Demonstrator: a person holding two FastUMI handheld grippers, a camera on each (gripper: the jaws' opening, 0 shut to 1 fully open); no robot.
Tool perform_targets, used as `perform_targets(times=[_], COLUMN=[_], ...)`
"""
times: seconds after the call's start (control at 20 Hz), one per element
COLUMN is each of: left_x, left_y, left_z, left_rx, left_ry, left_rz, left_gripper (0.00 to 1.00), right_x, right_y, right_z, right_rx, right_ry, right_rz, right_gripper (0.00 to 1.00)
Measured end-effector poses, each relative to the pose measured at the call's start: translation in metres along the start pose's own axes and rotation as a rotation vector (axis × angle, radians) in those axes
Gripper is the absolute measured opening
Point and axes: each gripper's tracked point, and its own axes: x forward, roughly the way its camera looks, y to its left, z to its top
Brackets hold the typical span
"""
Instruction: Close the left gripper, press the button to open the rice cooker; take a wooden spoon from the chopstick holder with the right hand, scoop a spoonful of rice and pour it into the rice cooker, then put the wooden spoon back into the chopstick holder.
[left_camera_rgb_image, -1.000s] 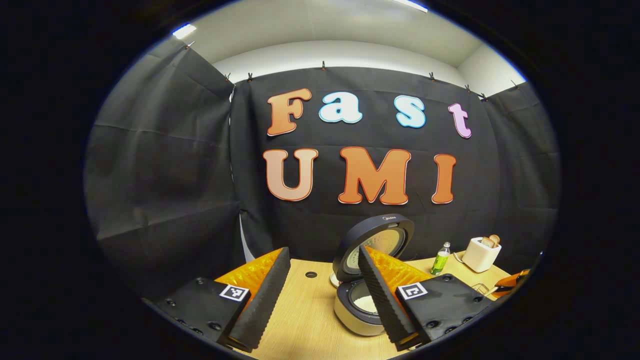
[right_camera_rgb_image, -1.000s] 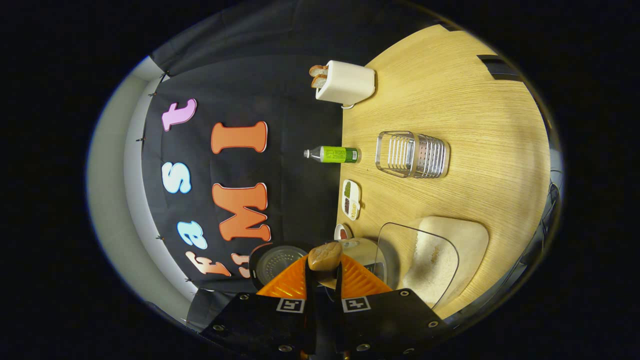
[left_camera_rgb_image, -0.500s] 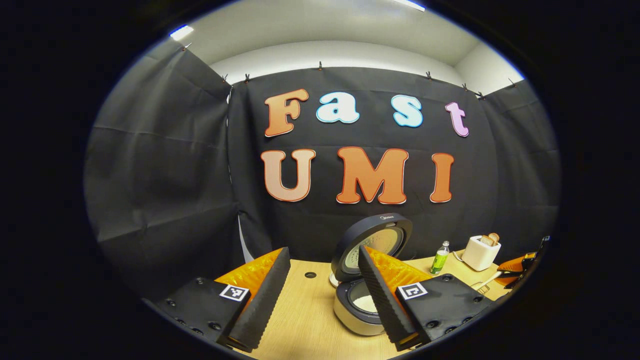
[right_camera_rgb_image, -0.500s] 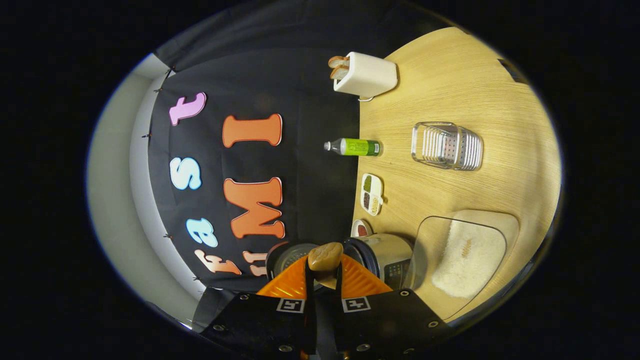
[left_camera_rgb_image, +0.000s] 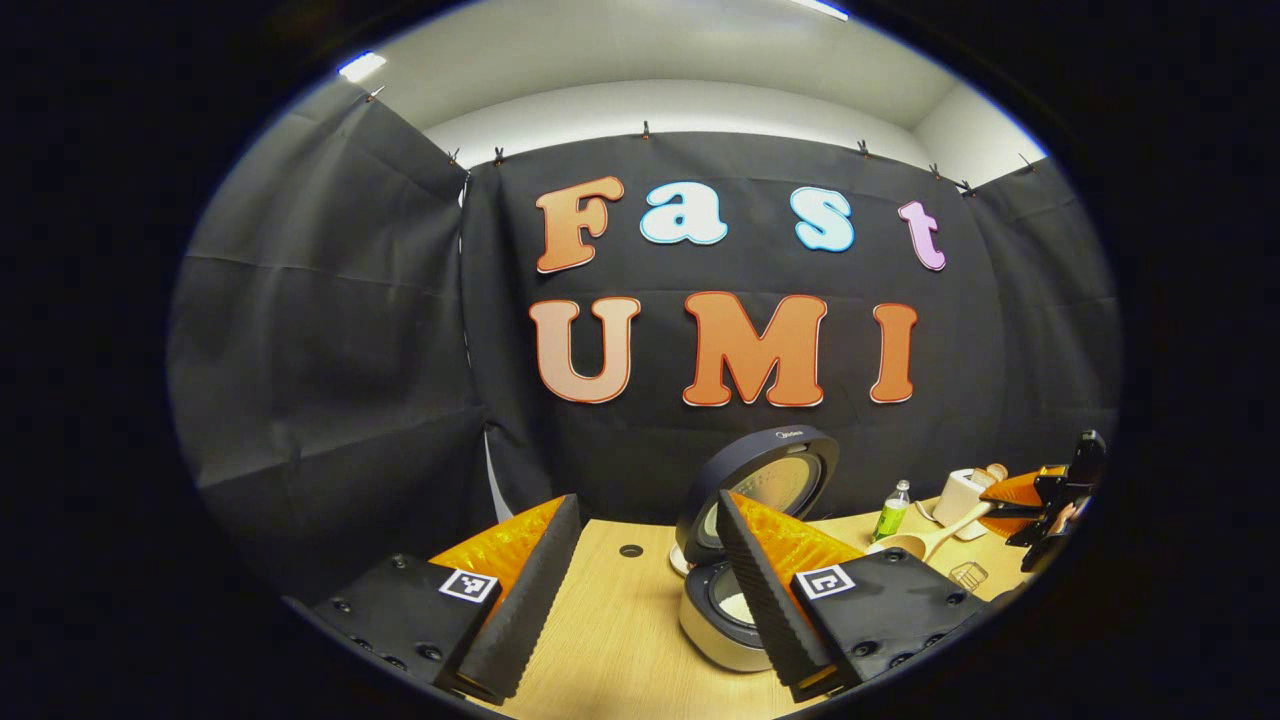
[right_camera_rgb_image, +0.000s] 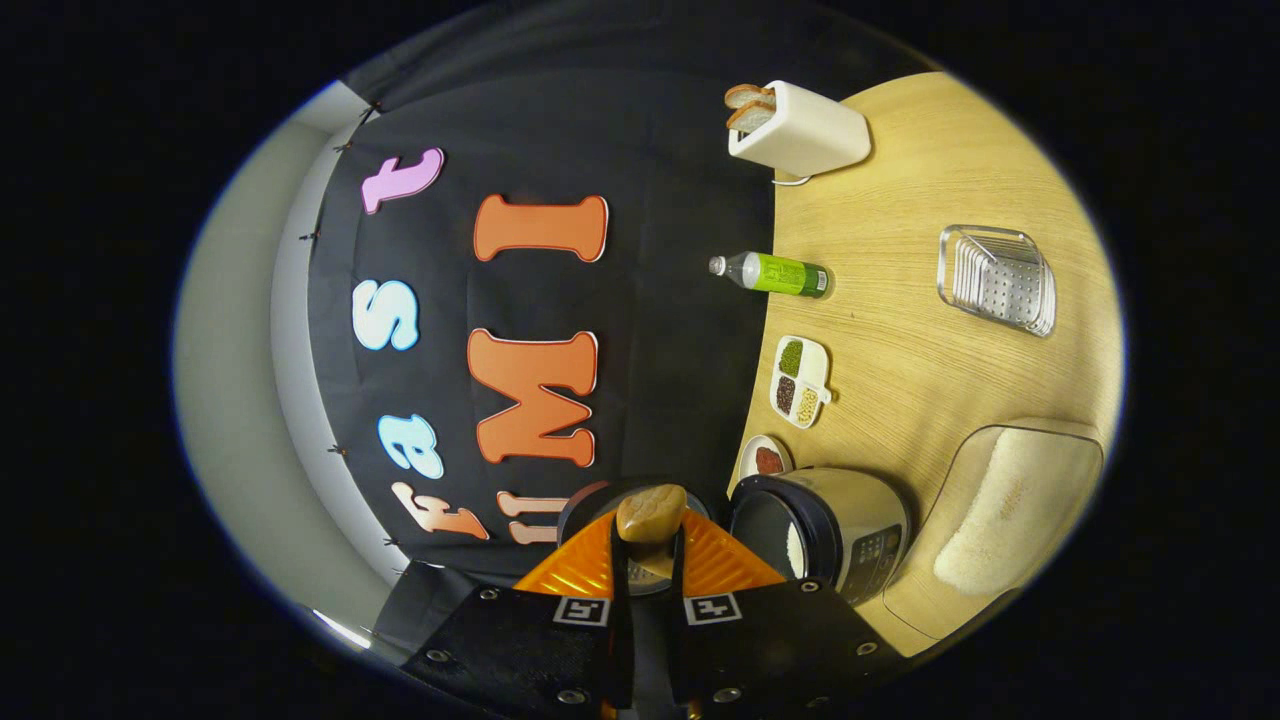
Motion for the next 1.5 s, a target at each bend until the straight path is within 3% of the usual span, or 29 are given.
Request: perform_targets(times=[0.5,1.5], left_x=[0.008,0.018], left_y=[0.016,0.024], left_z=[-0.01,-0.016], left_rx=[-0.011,-0.002], left_ry=[0.011,0.021], left_rz=[0.004,0.005], left_gripper=[0.89,0.9], right_x=[0.045,0.06], right_y=[0.02,0.05], right_z=[-0.009,-0.019], right_rx=[-0.17,-0.437], right_ry=[-0.026,-0.055], right_rz=[-0.017,-0.008], right_gripper=[0.13,0.13])
